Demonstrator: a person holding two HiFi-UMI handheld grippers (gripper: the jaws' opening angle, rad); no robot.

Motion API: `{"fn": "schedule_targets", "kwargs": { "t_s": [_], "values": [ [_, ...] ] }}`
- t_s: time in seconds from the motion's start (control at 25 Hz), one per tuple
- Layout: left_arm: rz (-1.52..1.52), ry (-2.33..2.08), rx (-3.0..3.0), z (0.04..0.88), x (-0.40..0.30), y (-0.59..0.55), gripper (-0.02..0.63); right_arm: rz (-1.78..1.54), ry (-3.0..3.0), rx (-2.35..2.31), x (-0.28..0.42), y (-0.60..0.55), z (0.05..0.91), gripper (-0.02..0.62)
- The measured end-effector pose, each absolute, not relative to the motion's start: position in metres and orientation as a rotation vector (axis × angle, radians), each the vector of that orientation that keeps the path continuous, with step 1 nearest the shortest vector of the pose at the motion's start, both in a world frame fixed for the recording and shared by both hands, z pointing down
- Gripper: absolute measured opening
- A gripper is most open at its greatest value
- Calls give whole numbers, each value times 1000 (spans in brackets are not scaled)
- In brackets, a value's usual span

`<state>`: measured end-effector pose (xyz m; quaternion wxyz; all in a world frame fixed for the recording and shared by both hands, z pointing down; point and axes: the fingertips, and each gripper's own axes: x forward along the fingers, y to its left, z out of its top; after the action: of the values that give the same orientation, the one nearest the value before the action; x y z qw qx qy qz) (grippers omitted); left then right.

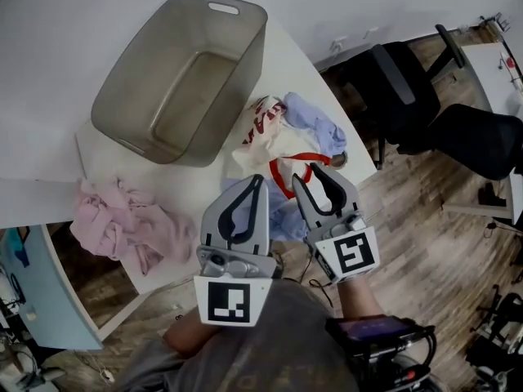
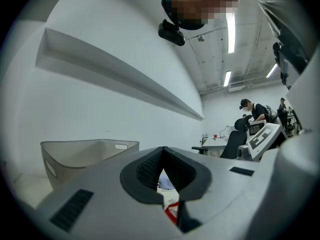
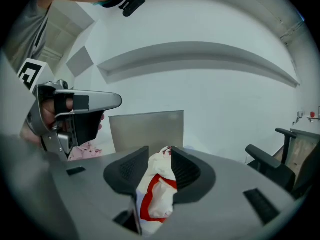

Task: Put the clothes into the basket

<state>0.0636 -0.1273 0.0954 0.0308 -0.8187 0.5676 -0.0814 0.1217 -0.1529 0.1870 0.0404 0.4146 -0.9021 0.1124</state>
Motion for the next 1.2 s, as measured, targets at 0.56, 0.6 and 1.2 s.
{"fn": "schedule_targets", "kwargs": {
  "t_s": [0.56,0.6,1.2],
  "values": [
    [-331,1851,-2644,168,16,-186,8,419,-2512,1116,81,-211,303,588],
    [-333,1855,-2649,172,14,-191,8,418,-2494,1097,78,-215,311,588],
    [-381,1886,-2681,193,3,-209,8,350,-2399,1031,60,-239,345,445]
  ]
}}
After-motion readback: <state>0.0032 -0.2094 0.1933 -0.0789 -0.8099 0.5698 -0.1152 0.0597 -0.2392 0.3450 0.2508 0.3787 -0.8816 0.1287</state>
